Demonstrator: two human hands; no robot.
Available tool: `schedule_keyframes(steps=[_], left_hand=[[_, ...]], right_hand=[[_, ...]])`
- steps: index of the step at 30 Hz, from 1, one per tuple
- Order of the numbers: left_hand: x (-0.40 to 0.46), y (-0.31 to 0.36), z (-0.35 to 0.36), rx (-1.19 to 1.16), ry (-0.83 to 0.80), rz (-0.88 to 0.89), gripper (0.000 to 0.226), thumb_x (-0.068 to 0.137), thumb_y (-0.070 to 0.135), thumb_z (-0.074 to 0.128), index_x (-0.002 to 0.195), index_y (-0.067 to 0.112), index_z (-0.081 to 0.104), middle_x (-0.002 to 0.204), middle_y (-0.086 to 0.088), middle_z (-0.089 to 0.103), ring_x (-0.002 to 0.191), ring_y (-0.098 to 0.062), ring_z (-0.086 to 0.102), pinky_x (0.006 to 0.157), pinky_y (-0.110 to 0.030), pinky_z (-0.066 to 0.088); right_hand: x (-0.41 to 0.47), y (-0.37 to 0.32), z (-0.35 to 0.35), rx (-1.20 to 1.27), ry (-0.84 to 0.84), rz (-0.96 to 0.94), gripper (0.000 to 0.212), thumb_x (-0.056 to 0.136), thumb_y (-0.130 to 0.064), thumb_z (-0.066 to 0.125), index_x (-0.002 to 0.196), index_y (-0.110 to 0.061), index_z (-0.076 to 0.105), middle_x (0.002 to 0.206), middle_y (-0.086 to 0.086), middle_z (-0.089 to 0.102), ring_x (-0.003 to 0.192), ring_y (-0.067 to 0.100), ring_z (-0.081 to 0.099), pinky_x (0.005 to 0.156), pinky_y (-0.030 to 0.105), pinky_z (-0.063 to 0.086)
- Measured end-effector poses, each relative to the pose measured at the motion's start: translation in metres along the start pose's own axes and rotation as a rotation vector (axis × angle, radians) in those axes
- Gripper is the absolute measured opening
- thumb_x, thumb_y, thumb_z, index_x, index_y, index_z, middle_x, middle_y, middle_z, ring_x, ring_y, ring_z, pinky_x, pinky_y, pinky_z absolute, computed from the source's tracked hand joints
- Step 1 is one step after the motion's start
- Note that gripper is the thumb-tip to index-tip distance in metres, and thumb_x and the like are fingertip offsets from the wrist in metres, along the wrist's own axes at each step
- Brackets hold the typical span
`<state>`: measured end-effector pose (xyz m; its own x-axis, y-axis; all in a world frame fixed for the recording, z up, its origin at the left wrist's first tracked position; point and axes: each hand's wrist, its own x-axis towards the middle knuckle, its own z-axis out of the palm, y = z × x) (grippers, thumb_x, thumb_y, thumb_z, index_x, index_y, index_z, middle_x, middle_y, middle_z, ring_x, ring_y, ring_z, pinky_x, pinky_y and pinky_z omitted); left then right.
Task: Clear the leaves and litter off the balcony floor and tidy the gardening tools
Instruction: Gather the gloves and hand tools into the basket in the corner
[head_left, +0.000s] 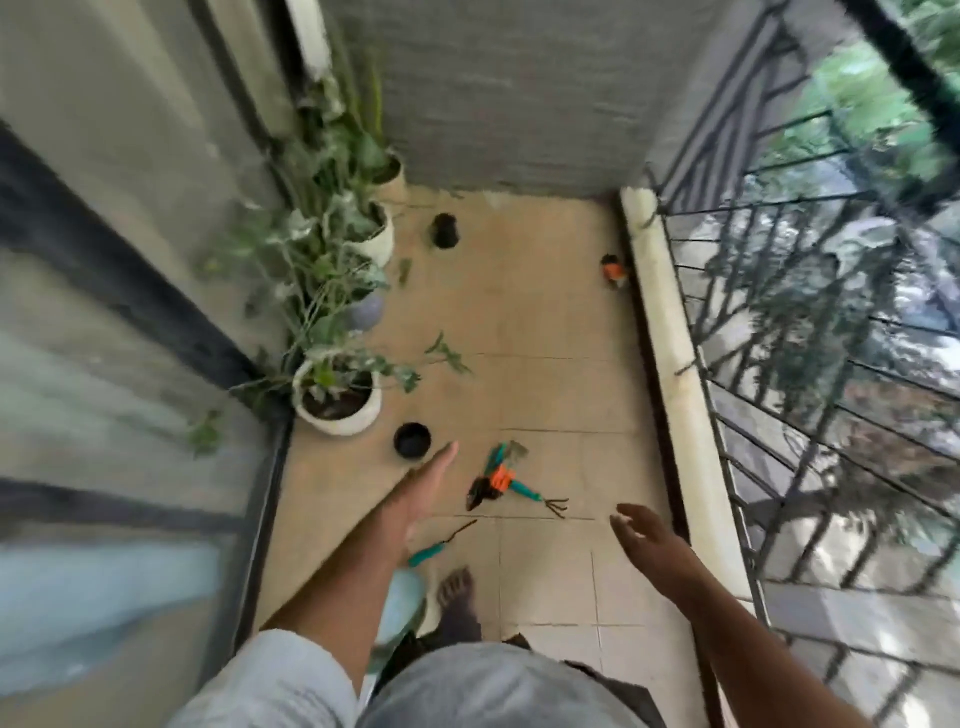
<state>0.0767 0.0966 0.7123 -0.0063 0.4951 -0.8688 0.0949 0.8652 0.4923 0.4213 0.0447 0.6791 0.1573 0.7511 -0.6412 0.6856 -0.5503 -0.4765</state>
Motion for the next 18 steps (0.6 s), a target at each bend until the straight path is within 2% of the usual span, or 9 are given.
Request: schedule_keyframes(steps=[2, 4, 5, 8, 10, 12, 14, 15, 18], left_hand=[[0.005, -0.022, -0.021, -0.134, 0.081, -0.001, 0.084, 0.089, 0.086, 0.055, 0.155, 0.034, 0.05, 0.153, 0.013, 0.045, 0.149, -0.021, 0.04, 0.124, -0.042, 0.03], [0.033, -0.06, -0.042, -0.216, 0.173, 0.025, 0.105, 0.062, 0.103, 0.062, 0.143, 0.037, 0.064, 0.154, 0.007, 0.056, 0.14, -0.024, 0.053, 0.122, -0.049, 0.038], [0.044, -0.079, -0.05, -0.276, 0.21, 0.007, 0.102, 0.057, 0.104, 0.062, 0.136, 0.039, 0.068, 0.148, 0.004, 0.061, 0.134, -0.027, 0.057, 0.118, -0.052, 0.043], [0.023, -0.099, -0.063, -0.389, 0.327, -0.133, 0.079, 0.075, 0.096, 0.059, 0.137, 0.046, 0.058, 0.138, 0.008, 0.051, 0.138, -0.031, 0.05, 0.108, -0.049, 0.044], [0.011, -0.112, -0.062, -0.463, 0.365, -0.219, 0.086, 0.078, 0.093, 0.059, 0.148, 0.044, 0.054, 0.141, 0.008, 0.047, 0.141, -0.03, 0.045, 0.111, -0.056, 0.041], [-0.001, -0.13, -0.06, -0.57, 0.44, -0.223, 0.074, 0.09, 0.082, 0.059, 0.148, 0.037, 0.056, 0.136, 0.006, 0.053, 0.12, -0.023, 0.057, 0.106, -0.049, 0.045], [-0.015, -0.138, -0.056, -0.597, 0.53, -0.179, 0.051, 0.102, 0.066, 0.055, 0.138, 0.031, 0.06, 0.116, 0.003, 0.059, 0.088, -0.014, 0.055, 0.086, -0.037, 0.045], [-0.013, -0.151, -0.053, -0.613, 0.563, -0.215, 0.049, 0.103, 0.064, 0.053, 0.136, 0.029, 0.06, 0.113, 0.002, 0.058, 0.086, -0.016, 0.053, 0.084, -0.037, 0.043], [0.002, -0.201, -0.045, -0.653, 0.628, -0.341, 0.059, 0.101, 0.068, 0.054, 0.139, 0.024, 0.059, 0.131, -0.002, 0.056, 0.109, -0.026, 0.051, 0.097, -0.044, 0.044]], right_hand=[[0.025, -0.015, 0.009, -0.061, -0.046, -0.058, 0.09, 0.071, -0.099, 0.047, 0.133, -0.037, 0.062, 0.121, 0.002, 0.071, 0.107, 0.021, 0.071, 0.095, 0.039, 0.057], [0.038, -0.043, 0.02, -0.148, -0.111, -0.099, 0.066, 0.087, -0.08, 0.056, 0.135, -0.035, 0.062, 0.125, 0.003, 0.071, 0.11, 0.02, 0.07, 0.092, 0.035, 0.055], [0.043, -0.06, 0.025, -0.187, -0.13, -0.122, 0.053, 0.095, -0.066, 0.059, 0.137, -0.033, 0.062, 0.126, 0.003, 0.071, 0.111, 0.019, 0.069, 0.091, 0.032, 0.053], [0.067, -0.092, 0.045, -0.257, -0.226, -0.197, 0.046, 0.102, -0.055, 0.057, 0.141, -0.03, 0.059, 0.129, 0.003, 0.07, 0.113, 0.022, 0.069, 0.094, 0.032, 0.051], [0.086, -0.104, 0.06, -0.349, -0.29, -0.252, 0.046, 0.103, -0.053, 0.055, 0.141, -0.029, 0.057, 0.128, 0.005, 0.07, 0.11, 0.028, 0.07, 0.095, 0.036, 0.053], [0.097, -0.117, 0.075, -0.435, -0.337, -0.307, 0.045, 0.103, -0.05, 0.057, 0.142, -0.029, 0.057, 0.13, 0.004, 0.071, 0.108, 0.03, 0.071, 0.094, 0.036, 0.053], [0.11, -0.125, 0.091, -0.529, -0.411, -0.373, 0.045, 0.102, -0.049, 0.059, 0.143, -0.031, 0.057, 0.134, -0.001, 0.069, 0.114, 0.026, 0.07, 0.096, 0.033, 0.051], [0.116, -0.128, 0.099, -0.561, -0.444, -0.397, 0.045, 0.102, -0.048, 0.06, 0.143, -0.031, 0.057, 0.136, -0.002, 0.068, 0.118, 0.024, 0.068, 0.1, 0.032, 0.05], [0.141, -0.123, 0.126, -0.663, -0.536, -0.424, 0.048, 0.102, -0.049, 0.06, 0.146, -0.032, 0.055, 0.141, -0.004, 0.064, 0.125, 0.022, 0.064, 0.101, 0.028, 0.045]])
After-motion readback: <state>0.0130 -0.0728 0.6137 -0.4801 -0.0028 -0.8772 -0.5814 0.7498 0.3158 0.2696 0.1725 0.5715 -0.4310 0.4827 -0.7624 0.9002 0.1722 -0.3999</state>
